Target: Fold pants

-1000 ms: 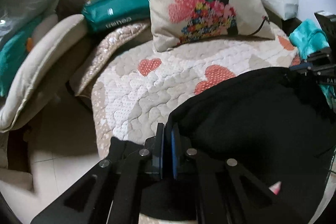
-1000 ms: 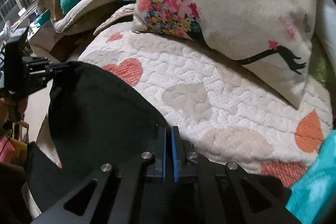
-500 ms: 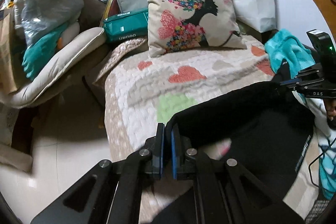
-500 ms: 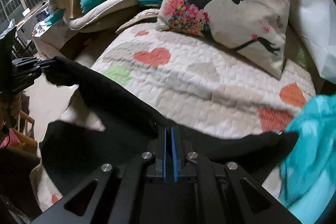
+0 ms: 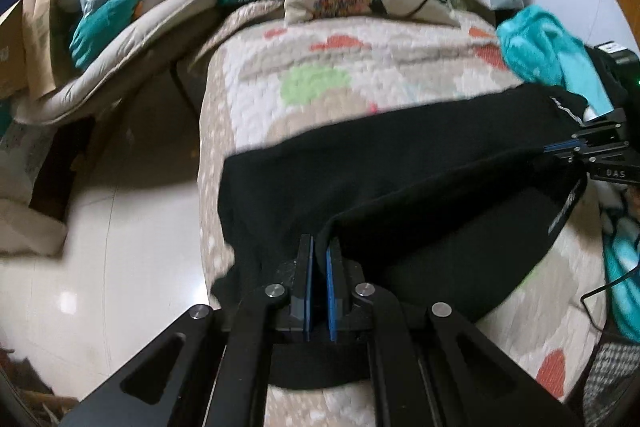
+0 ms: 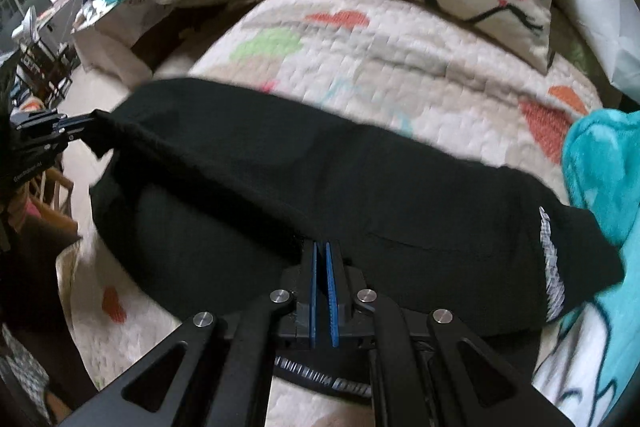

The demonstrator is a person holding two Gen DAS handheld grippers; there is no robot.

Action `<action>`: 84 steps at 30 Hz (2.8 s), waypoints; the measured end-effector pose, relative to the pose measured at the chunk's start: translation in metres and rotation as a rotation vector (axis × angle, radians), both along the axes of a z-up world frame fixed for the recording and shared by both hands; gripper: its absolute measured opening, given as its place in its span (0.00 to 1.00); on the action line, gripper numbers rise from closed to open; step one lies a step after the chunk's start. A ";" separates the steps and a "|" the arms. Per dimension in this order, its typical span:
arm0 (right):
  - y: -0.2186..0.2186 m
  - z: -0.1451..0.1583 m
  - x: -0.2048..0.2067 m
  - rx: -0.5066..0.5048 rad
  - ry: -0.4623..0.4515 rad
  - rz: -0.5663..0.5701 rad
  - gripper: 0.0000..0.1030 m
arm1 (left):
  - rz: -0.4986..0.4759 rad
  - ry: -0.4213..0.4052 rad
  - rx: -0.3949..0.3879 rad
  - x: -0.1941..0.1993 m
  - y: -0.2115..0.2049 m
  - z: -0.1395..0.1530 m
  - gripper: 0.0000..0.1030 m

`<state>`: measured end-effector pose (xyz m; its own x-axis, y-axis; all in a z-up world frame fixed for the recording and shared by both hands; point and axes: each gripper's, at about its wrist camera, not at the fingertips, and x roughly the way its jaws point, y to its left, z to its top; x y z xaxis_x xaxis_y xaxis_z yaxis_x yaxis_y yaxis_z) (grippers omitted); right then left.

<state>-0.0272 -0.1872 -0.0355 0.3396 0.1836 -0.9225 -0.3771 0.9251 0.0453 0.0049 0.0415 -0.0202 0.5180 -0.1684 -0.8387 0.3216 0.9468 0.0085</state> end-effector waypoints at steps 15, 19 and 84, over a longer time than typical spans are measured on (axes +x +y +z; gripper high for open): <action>0.012 -0.028 -0.052 -0.077 0.072 0.032 0.05 | -0.022 0.112 0.135 -0.058 -0.015 -0.038 0.06; 0.021 -0.032 -0.064 -0.126 0.081 0.070 0.06 | -0.024 0.167 0.199 -0.064 -0.018 -0.049 0.09; 0.064 0.002 0.102 0.034 -0.034 -0.162 0.52 | 0.978 -0.016 -0.445 -0.046 0.180 -0.020 0.36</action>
